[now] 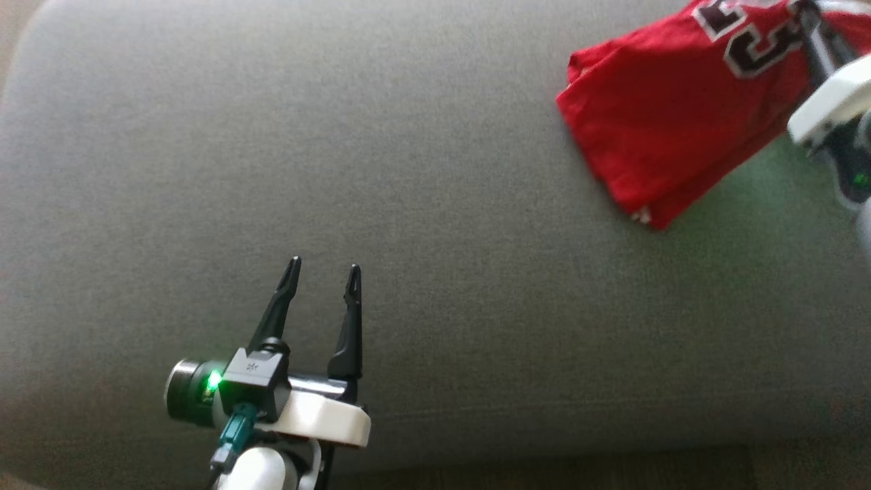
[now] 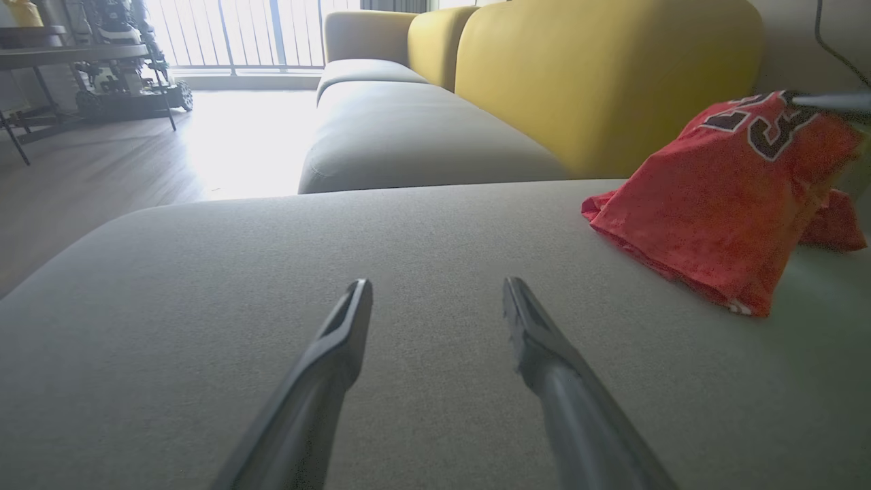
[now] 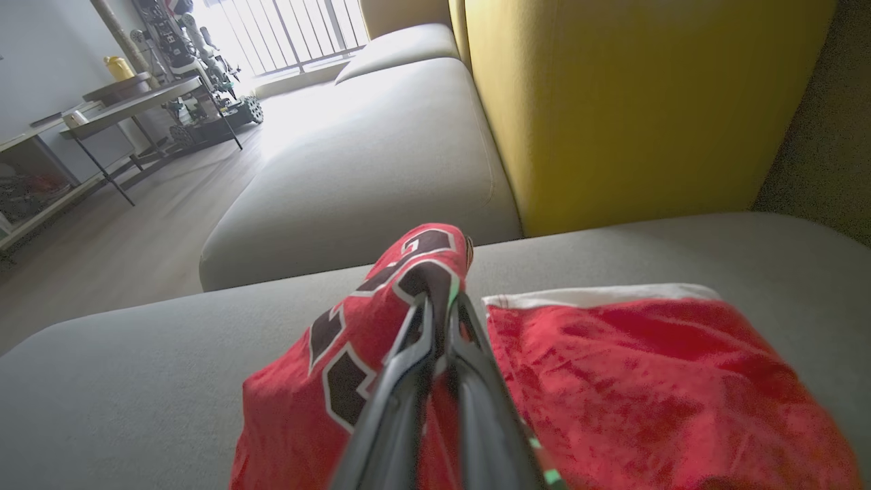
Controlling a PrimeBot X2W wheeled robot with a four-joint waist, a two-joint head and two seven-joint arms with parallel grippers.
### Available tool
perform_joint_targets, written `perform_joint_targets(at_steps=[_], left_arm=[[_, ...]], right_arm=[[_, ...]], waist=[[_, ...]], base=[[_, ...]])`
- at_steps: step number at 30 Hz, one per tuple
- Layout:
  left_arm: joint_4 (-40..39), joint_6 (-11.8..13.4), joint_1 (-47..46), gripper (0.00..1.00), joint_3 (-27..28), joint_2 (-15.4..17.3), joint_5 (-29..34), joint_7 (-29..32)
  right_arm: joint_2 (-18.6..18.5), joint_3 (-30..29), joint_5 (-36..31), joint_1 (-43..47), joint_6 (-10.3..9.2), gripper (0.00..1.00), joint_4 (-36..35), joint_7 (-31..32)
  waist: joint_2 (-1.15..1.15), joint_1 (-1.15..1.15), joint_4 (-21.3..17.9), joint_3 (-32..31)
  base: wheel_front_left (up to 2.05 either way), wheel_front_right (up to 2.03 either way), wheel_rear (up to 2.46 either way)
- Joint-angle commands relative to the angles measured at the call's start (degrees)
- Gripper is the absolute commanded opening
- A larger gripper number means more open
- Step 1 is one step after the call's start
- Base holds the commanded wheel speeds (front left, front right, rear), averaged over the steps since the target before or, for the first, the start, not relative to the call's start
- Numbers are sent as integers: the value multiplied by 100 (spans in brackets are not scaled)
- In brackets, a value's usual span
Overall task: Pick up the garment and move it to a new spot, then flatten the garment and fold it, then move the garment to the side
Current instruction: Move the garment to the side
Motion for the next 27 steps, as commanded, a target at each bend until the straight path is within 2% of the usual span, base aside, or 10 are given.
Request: perform_joint_targets(at_steps=[1, 8, 15, 21, 24, 25, 26, 27], left_arm=[[-181, -7, -194, 100, 185, -20, 59, -35], [-159, -31, -470, 100, 98, -20, 62, -35], [-163, 3, -663, 100, 34, -20, 24, -35], [-152, -23, -775, 100, 41, -20, 30, -35], [-133, -63, -849, 100, 40, -20, 61, -35], [-132, -73, -877, 100, 46, -20, 68, -35], [-133, -82, -903, 100, 52, -20, 75, -35], [-133, -91, -926, 100, 57, -20, 82, -35]], right_arm=[[-67, 30, -53, -185, -2, 0, -125, -74], [-279, 8, -369, -1107, -2, 0, 278, -21], [-799, -272, -773, -1755, -2, 0, 913, -35], [-1277, -956, -1368, -1426, -2, 0, 987, 421], [-1280, -1348, -1738, -1303, -2, 0, 988, 564], [-1246, -1474, -1867, -1288, -2, 3, 988, 571], [-1210, -1603, -1993, -1281, -2, 35, 988, 561], [-1178, -1726, -2125, -1284, -2, 100, 988, 495]], waist=[[0, 0, -85, 123], [0, 0, -65, 505], [0, 0, -22, 791], [0, 0, -114, 931], [0, 0, -144, 995], [0, 0, -153, 1014], [0, 0, -157, 1033], [0, 0, -158, 1048]], base=[[0, 0, 0], [0, 0, 0], [0, 0, 0], [0, 0, 0], [0, 0, 0], [0, 0, 0], [0, 0, 0], [0, 0, 0]])
